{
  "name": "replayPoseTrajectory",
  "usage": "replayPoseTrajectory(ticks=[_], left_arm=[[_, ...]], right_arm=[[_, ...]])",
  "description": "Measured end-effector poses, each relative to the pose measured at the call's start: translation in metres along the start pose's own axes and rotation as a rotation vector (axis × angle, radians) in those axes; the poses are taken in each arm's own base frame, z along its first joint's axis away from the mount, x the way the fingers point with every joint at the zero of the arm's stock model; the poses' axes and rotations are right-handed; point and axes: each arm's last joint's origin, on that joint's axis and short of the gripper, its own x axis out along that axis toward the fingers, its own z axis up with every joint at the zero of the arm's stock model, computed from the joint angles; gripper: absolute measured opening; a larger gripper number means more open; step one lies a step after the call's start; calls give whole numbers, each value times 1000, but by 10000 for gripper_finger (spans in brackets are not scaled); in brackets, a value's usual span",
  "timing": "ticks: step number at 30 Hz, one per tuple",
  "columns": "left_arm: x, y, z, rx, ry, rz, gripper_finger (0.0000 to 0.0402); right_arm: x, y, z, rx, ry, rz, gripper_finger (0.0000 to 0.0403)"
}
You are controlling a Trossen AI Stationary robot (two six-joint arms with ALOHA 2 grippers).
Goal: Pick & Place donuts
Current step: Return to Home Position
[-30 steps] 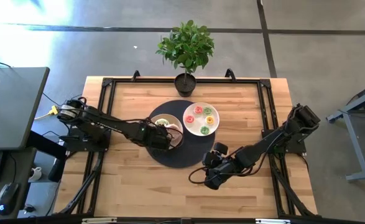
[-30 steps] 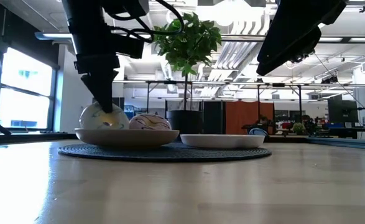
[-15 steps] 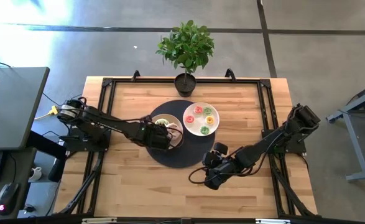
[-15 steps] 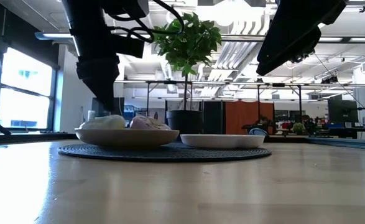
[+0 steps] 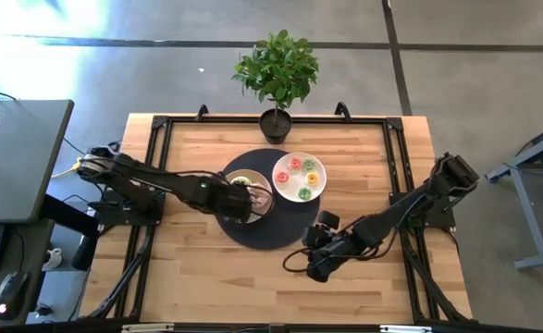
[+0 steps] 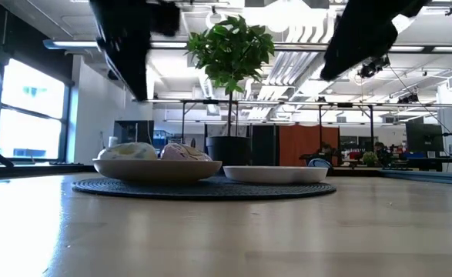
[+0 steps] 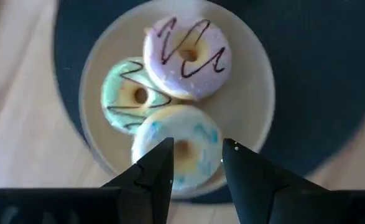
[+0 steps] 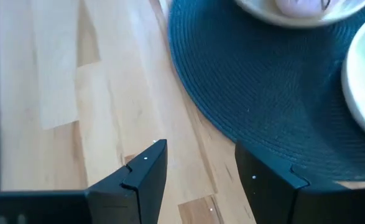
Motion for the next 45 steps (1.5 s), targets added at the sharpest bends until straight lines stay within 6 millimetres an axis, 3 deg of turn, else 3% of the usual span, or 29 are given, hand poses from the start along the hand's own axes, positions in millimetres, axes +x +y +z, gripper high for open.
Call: replayPoseTrajectory(ticks=[4,8,14,18,24,30,36,45], left_arm=[[-49,12,11,-69,-166,-56,134],[-104,37,8,-72,-319,-127,134],[-162,91,-26,-84,-453,-199,134],[-177,121,-56,-84,-558,-216,134],[-149,140,-102,-139,-653,-247,134],[-93,138,-140,-161,-776,-304,134],[-46,124,-155,-134,-986,-343,134],[1,112,-169,-159,-1072,-344,134]], right_arm=[[-34,-9,12,-10,-83,42,185],[-86,-29,26,-104,-268,35,186],[-162,-74,30,-207,-489,-51,186],[-186,-100,19,-239,-558,-85,185],[-168,-132,-26,-190,-630,-102,186],[-141,-153,-66,-196,-755,-71,185],[-126,-167,-90,-245,-896,-69,185],[-115,-181,-112,-242,-973,-70,186]])
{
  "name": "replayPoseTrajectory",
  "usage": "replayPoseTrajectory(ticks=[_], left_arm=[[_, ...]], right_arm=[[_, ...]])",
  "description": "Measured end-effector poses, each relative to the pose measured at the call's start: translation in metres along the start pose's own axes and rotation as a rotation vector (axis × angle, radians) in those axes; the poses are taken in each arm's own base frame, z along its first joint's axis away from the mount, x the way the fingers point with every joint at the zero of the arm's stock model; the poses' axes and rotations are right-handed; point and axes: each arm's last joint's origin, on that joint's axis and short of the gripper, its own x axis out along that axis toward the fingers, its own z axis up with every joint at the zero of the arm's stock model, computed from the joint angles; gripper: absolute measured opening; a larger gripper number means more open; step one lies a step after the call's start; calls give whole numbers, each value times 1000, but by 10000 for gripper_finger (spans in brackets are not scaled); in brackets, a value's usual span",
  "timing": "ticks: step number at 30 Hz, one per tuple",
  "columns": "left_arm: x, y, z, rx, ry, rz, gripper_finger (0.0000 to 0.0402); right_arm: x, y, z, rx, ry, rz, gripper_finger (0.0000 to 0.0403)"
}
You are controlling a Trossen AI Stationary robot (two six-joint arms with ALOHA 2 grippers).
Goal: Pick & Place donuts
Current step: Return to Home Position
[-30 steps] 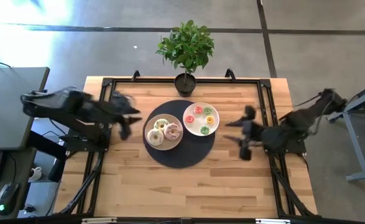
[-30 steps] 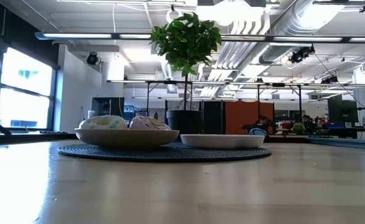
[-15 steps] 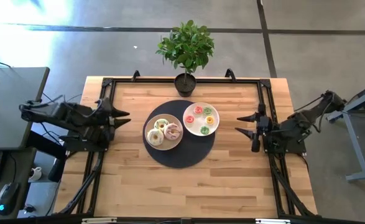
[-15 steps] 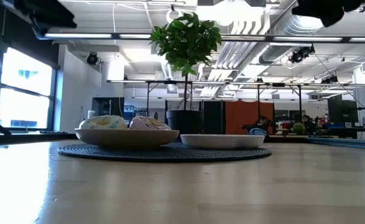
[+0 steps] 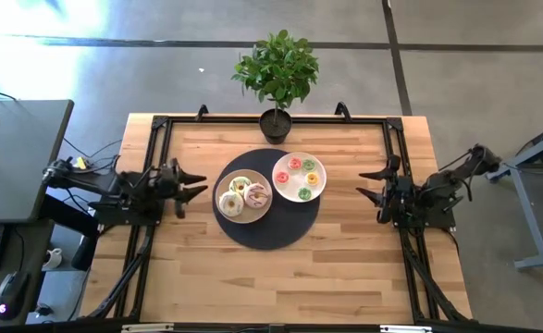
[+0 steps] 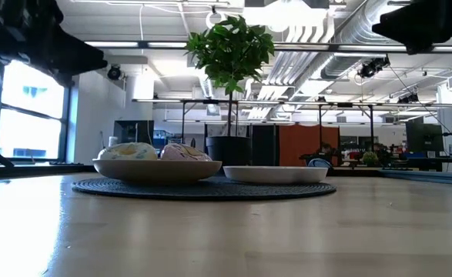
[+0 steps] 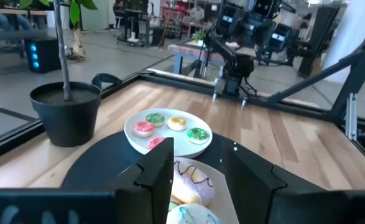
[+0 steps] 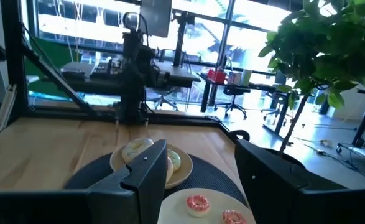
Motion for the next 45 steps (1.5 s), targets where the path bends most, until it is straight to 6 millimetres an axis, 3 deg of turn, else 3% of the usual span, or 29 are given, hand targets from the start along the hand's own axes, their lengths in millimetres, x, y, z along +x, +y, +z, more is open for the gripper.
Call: replayPoseTrajectory(ticks=[11,28,36,45], left_arm=[[7,2,-32,-12,-16,-9,133],[8,1,-37,46,11,-22,133],[8,1,-38,45,13,-21,133],[8,1,-38,43,13,-22,133]], right_arm=[[-6,-2,-25,9,-29,-9,186],[-7,2,-42,51,41,33,186],[-6,10,-50,32,26,211,186],[-5,15,-55,27,-22,274,185]])
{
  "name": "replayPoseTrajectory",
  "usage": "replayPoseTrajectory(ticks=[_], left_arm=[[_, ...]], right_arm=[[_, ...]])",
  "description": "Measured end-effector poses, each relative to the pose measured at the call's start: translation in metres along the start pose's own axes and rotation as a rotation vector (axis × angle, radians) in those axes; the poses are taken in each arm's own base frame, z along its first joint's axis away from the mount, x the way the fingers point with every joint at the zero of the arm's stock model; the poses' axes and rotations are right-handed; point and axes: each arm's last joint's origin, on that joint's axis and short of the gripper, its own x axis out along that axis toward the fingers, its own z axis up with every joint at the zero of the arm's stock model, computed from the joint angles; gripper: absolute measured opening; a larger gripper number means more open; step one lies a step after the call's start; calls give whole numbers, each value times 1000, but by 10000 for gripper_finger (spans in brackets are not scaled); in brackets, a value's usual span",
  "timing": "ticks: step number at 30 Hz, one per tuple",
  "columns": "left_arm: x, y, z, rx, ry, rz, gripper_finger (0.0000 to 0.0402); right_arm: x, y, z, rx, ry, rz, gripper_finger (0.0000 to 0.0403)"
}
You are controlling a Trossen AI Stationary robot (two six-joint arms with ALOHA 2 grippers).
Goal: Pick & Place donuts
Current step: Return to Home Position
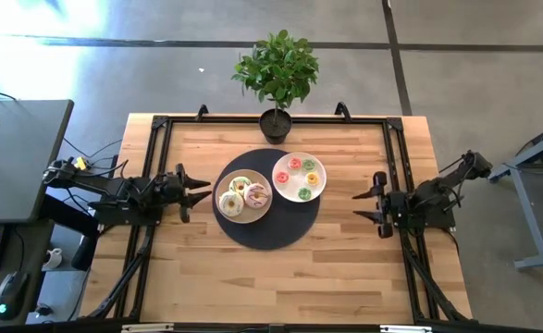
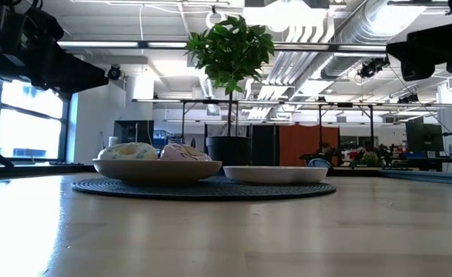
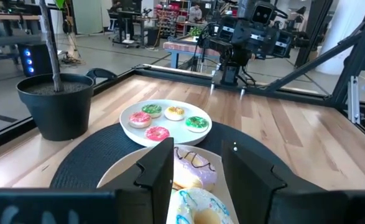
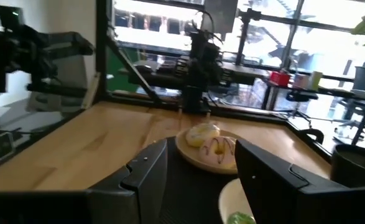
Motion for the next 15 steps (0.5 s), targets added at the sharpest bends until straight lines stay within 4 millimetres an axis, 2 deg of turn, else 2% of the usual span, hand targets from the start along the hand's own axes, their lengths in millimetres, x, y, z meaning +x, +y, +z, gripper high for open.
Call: replayPoseTrajectory(ticks=[6,15], left_arm=[[0,-1,0,1,2,-11,133],[0,-1,0,1,2,-12,133]], right_arm=[[0,4,-1,-32,-34,113,186],[1,3,-2,-71,-32,71,186]])
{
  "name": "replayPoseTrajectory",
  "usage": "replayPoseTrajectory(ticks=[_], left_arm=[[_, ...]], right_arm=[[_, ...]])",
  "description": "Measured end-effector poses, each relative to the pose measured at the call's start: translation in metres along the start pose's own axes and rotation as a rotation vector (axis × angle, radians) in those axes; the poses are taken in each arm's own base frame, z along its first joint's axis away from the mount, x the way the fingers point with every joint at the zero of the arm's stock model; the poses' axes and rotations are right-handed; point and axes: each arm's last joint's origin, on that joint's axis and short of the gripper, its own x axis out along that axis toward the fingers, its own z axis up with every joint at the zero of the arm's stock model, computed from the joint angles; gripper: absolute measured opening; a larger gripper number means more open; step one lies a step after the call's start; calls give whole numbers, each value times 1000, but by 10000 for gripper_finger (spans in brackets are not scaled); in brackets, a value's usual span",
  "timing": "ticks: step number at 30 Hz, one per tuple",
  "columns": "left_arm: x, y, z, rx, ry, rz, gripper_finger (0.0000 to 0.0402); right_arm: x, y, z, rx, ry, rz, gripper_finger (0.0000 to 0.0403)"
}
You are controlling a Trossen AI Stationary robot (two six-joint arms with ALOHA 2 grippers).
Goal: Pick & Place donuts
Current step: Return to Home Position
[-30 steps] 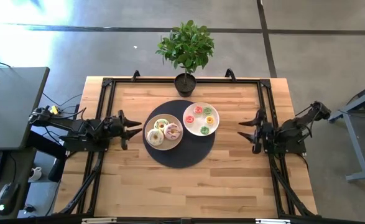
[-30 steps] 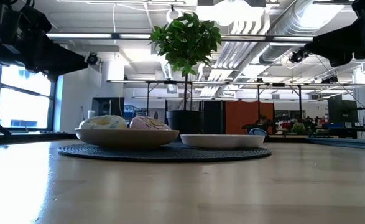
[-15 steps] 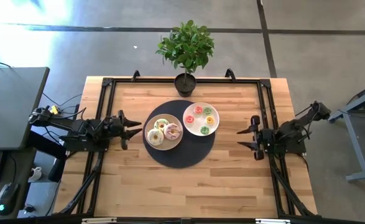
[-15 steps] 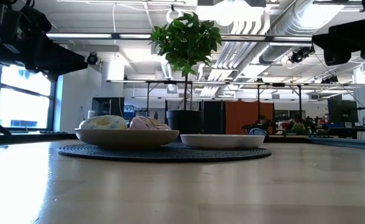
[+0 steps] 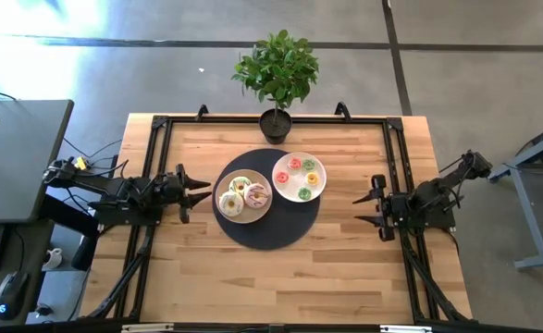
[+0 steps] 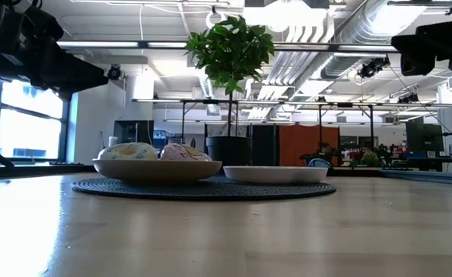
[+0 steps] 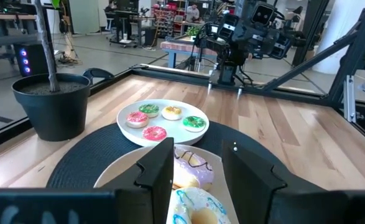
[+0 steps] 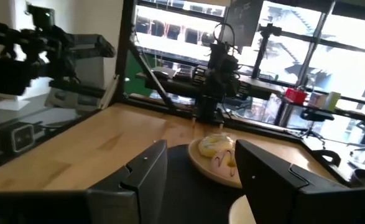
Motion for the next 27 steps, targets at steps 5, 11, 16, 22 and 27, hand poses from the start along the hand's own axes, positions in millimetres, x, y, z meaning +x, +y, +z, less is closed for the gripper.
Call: replayPoseTrajectory(ticks=[5,11,16,22,27], left_arm=[[0,0,0,0,0,-1,133],[0,0,0,0,0,-1,133],[0,0,0,0,0,-1,133],[0,0,0,0,0,-1,133],[0,0,0,0,0,-1,133]], right_arm=[[0,-3,0,-11,21,-105,186],[0,-5,-1,-70,39,-170,186],[0,-4,-1,-51,32,-130,186],[0,-3,0,-100,13,-87,186],[2,-10,-1,-112,23,-134,186]])
